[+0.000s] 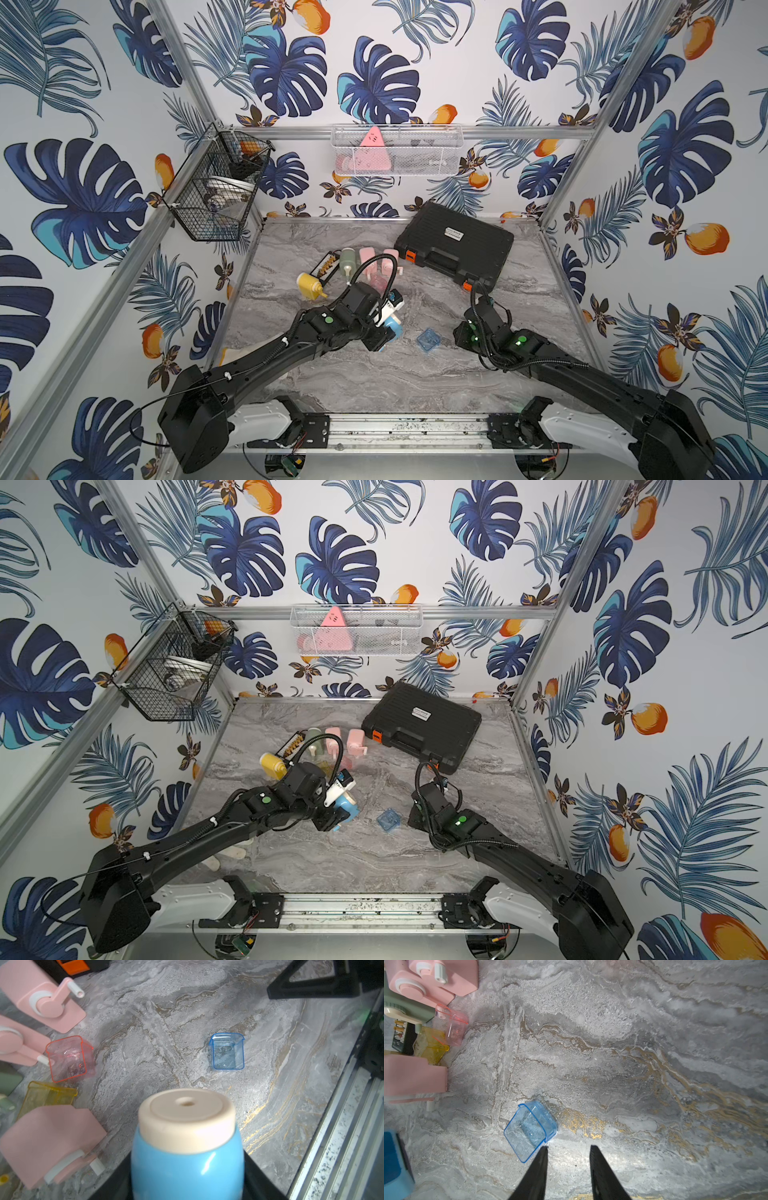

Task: Put the tray back into the pencil sharpener
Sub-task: Close the container of the pencil sharpener.

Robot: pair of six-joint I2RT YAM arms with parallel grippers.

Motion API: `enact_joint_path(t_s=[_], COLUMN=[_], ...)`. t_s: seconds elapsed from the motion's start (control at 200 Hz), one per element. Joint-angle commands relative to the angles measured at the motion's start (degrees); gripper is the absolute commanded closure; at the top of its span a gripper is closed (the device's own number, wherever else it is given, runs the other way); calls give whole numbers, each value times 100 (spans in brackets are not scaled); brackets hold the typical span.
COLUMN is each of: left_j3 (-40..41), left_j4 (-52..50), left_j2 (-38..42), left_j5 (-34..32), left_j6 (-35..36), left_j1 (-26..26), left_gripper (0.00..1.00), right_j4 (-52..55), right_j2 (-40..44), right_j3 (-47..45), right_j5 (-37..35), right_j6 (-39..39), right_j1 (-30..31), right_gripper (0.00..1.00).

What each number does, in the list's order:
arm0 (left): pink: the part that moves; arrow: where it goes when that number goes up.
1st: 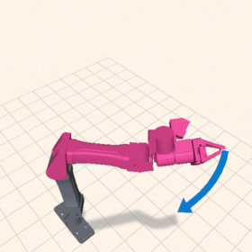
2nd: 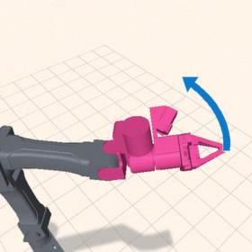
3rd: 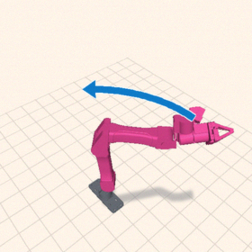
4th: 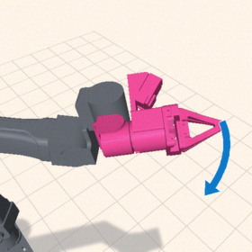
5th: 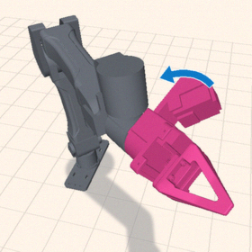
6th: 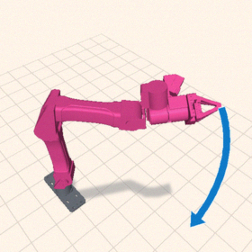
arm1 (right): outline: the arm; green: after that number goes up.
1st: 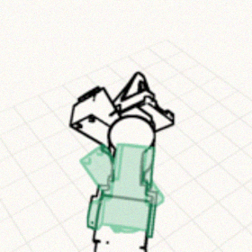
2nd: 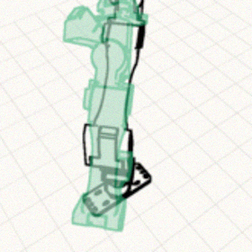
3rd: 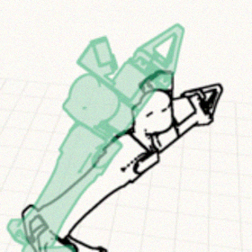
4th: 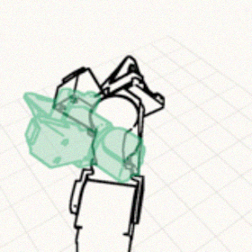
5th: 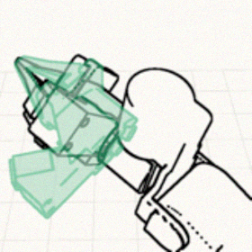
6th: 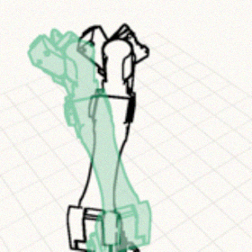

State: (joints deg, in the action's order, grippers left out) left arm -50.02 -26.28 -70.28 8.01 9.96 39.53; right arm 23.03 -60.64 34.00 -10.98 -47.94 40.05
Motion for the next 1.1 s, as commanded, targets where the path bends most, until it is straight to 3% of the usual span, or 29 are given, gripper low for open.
enact_joint_path(t_s=[0.0, 0.265, 0.636, 1.096], left_j3=[-69, -253, -657, -662], left_j4=[-96, -519, -416, 30], left_j2=[-36, -602, -1509, -2001], left_j5=[363, 509, 394, 333], left_j6=[1100, 2080, 1772, 1516], left_j1=[2, 2, 133, 266], left_gripper=[59, 58, 59, 59], right_j4=[98, -227, -778, -792], right_j2=[-22, -274, -625, -1927], right_j3=[-7, -16, -58, 790], right_j5=[71, 680, 1531, 2022], right_j6=[74, 244, 665, 1673], right_j1=[-56, -326, -779, -920], right_gripper=[63, 63, 63, 62])
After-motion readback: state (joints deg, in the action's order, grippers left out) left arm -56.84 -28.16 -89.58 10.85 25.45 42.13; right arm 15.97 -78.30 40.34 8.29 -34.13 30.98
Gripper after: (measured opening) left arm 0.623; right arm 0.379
